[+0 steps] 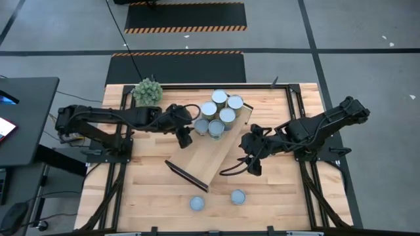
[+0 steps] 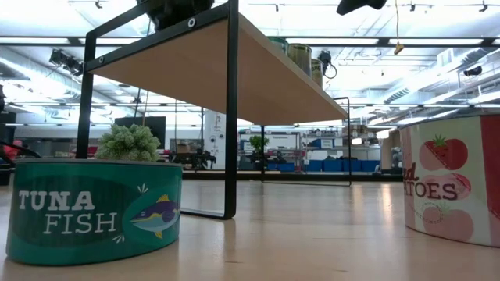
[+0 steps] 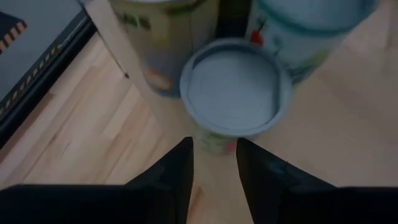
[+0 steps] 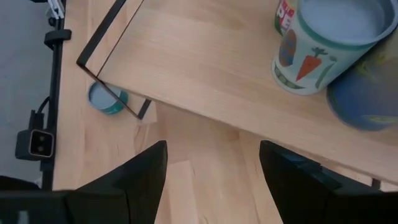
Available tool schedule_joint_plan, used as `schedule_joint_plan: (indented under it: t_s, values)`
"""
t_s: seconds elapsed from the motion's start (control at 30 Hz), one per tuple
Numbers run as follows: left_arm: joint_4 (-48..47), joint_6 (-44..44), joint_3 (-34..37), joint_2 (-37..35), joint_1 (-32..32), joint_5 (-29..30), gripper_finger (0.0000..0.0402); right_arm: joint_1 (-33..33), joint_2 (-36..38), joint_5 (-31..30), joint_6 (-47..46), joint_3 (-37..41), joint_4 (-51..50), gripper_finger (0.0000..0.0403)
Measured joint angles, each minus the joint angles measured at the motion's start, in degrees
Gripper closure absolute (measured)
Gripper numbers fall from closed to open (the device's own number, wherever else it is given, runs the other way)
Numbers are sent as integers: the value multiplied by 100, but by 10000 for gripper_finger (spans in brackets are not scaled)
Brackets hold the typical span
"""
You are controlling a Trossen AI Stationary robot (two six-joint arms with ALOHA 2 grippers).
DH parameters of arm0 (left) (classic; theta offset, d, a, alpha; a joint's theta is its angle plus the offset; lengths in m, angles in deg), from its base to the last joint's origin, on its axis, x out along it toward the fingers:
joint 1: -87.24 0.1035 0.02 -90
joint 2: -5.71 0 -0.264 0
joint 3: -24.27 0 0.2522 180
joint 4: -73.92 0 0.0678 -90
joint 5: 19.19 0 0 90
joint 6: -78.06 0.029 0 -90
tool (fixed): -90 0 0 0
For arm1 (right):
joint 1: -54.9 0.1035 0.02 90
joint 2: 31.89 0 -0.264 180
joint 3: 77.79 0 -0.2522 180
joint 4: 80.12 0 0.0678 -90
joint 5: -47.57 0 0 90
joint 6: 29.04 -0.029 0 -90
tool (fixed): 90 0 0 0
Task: Pick and place cans onto a shelf
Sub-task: Adjust the cans on the shelf, then put the canned mixed tomatoes on the shelf
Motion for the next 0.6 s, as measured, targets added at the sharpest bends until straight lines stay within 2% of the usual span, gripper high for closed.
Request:
schedule_joint_plan:
  t_s: [0.2, 0.37, 0.47, 0.6]
  values:
    - [-40, 50, -91, -302, -273, -59, 274, 303, -44, 34, -130, 140, -84, 140]
    - [-166, -260, -96, -430, -666, -60, 274, 622, -43, -212, -584, 431, 165, 140]
    - [-149, -446, -94, -515, -956, -63, 274, 779, -85, -253, -721, 647, 465, 140]
    - [-141, -405, -85, -528, -1284, -49, 274, 896, -92, -17, -846, 1097, 1038, 140]
